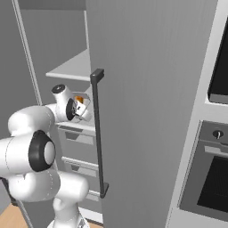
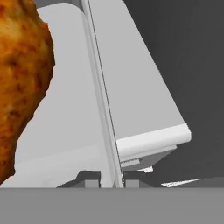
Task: Take the meat container that has the chicken drumstick and place it on the second highest rack of the freezer. Then take the vegetable container that has the mushroom and sweet potato and place it on the highest rack of the freezer.
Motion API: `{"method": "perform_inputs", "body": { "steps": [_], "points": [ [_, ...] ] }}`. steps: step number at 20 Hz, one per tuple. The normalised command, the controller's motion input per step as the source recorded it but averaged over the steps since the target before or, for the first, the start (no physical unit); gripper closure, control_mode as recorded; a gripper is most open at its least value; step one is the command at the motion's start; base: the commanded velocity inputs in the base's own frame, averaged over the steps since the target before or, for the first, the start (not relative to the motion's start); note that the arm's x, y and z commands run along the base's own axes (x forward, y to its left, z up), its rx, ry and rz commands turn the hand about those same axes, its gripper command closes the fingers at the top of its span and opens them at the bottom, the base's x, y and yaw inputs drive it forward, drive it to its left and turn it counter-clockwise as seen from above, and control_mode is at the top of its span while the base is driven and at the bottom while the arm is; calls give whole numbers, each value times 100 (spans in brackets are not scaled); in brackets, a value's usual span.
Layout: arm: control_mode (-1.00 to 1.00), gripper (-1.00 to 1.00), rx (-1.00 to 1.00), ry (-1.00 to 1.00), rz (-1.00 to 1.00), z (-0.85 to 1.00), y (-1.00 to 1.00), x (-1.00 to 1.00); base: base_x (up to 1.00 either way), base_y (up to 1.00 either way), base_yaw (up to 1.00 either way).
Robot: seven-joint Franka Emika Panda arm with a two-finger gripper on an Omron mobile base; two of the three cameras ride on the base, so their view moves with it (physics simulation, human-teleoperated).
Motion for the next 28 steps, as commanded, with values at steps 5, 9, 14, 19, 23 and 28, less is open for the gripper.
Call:
{"method": "perform_inputs", "body": {
  "steps": [5,9,14,19,23,28],
  "points": [
    [-100,100,0,0,0,-16,16,43,0,0,0],
    [-100,100,0,0,0,-31,11,42,0,0,0],
    [-100,100,0,0,-1,-35,2,23,0,0,0],
    [-100,100,0,0,-2,-36,0,11,0,0,0],
    [-100,100,0,0,-2,-8,0,16,0,0,0],
    [-100,100,0,0,-5,8,0,44,0,0,0]
  ]
}}
